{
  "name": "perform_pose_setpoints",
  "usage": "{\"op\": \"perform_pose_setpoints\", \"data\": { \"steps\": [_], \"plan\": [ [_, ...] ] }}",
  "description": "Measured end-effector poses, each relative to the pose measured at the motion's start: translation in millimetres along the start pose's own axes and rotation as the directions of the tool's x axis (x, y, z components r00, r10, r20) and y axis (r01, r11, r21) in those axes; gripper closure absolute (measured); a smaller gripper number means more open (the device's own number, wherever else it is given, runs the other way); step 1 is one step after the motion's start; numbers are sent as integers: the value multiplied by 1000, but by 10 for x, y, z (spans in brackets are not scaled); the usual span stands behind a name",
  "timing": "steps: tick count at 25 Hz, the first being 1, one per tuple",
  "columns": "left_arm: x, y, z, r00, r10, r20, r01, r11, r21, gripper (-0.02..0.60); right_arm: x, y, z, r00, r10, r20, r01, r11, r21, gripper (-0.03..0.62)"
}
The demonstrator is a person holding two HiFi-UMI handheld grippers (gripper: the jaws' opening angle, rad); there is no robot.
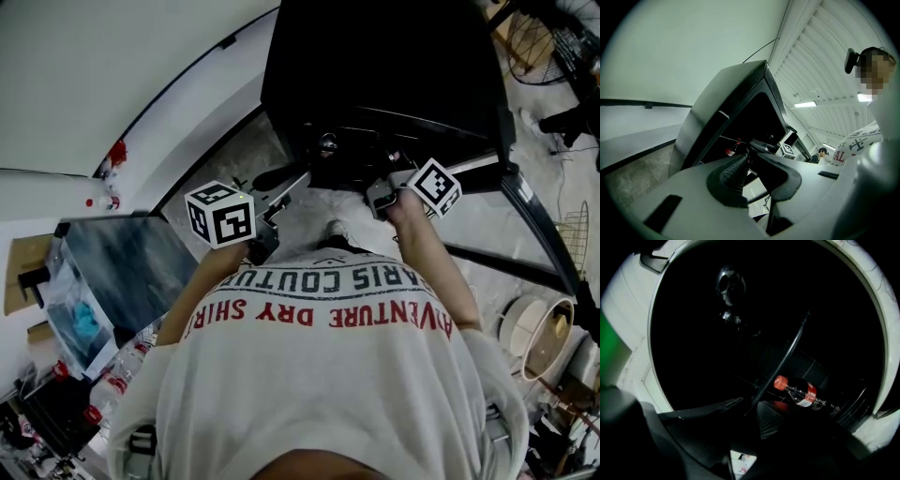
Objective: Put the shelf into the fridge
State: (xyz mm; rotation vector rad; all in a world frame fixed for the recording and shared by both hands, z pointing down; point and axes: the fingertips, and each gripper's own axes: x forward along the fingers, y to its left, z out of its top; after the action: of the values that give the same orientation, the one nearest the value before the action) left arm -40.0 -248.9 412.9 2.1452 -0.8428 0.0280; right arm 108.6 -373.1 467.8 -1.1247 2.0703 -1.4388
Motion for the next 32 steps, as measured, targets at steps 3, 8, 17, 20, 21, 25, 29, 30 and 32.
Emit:
{"op": "perform_pose_setpoints", "data": {
  "steps": [3, 8, 17, 20, 21, 25, 29, 30, 32],
  "plan": [
    [4, 10, 2, 1000, 7, -1, -7, 1000, -6, 503, 15, -24, 15, 1000, -24, 0, 24, 1000, -2, 528],
    [-17, 3, 11, 1000, 14, -3, -14, 1000, -1, 503, 58, -8, 33, 1000, -13, 3, 14, 999, -48, 520],
    [-47, -42, -20, 1000, -4, 9, 4, 1000, 11, 503, -73, 89, -71, 995, -68, -66, 53, 975, -214, 459],
    [-39, -101, -32, 1000, -13, 8, 13, 1000, 25, 503, -223, 199, -160, 988, -89, -126, 45, 948, -315, 470],
    [-35, -127, -41, 1000, -17, 7, 16, 999, 34, 503, -285, 248, -189, 985, -95, -142, 40, 936, -349, 481],
    [-39, -238, -105, 1000, -29, -7, 29, 996, 83, 503, -559, 541, -370, 970, -89, -226, -41, 857, -514, 549],
    [-65, -372, -170, 998, -55, -10, 56, 993, 107, 503, -872, 930, -593, 954, -48, -296, -162, 749, -643, 562],
    [-76, -412, -184, 998, -64, -9, 64, 992, 109, 503, -951, 1013, -645, 949, -37, -312, -186, 735, -652, 565],
    [-103, -504, -210, 996, -85, -6, 85, 990, 112, 503, -1100, 1146, -722, 942, -16, -334, -218, 729, -649, 568]
  ]
}}
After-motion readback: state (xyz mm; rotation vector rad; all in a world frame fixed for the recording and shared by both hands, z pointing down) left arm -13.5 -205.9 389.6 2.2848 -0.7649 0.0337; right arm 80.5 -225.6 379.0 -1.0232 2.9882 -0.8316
